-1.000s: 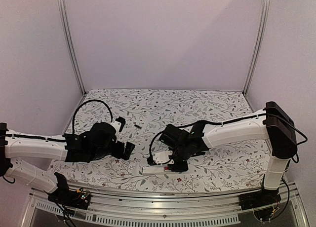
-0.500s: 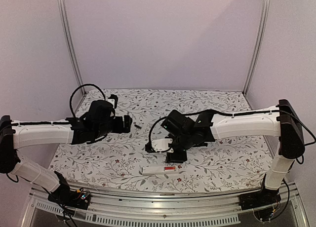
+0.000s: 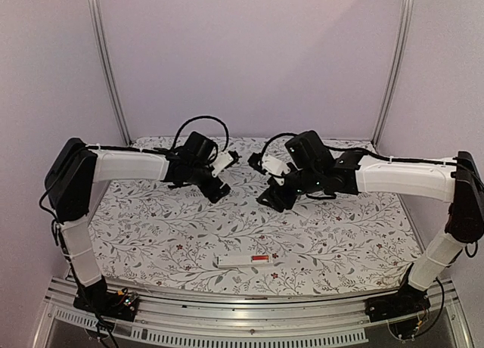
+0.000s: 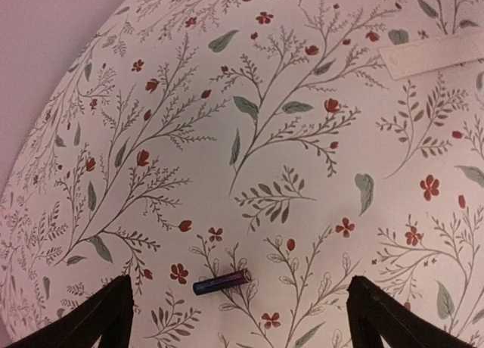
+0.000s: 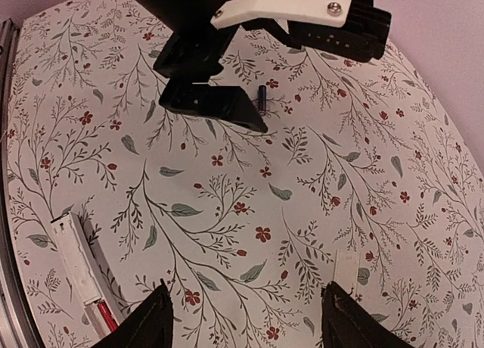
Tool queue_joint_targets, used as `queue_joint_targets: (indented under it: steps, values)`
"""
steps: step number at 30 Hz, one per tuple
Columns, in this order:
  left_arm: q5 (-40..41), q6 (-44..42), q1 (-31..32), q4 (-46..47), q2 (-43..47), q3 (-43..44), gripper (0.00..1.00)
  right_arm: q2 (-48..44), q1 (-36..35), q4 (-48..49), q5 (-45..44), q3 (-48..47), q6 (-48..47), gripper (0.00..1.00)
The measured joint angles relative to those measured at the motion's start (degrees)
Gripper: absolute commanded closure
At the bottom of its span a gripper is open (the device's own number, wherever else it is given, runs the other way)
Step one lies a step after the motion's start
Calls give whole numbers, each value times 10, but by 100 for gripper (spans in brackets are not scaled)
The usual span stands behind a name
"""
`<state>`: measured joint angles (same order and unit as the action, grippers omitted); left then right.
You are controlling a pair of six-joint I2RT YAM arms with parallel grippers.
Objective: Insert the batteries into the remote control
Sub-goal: Pick up the battery from the center of the board.
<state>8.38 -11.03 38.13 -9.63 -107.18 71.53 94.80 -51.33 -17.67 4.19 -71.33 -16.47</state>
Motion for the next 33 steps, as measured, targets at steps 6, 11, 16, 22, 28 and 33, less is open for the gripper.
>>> queue_joint_targets:
  steps: [6, 11, 16, 22, 28, 33]
  values:
    - [-80, -226, -31, -139, -78, 78, 6, -29, 10, 31, 22, 59, 21, 33]
    - [-137, -342, -96, -195, -101, 117, 6, -61, 9, 51, 31, 100, 22, 32]
    - [-179, -423, -121, -208, -106, 134, 7, -84, 10, 64, 35, 126, 21, 33]
    - [-224, -462, -125, -261, -175, 216, 9, -90, 11, 75, 35, 154, 22, 33]
    - [-238, -478, -127, -293, -206, 237, 14, -95, 12, 75, 35, 167, 25, 33]
    - [-249, -477, -128, -310, -209, 239, 39, -108, 12, 77, 34, 170, 28, 33]
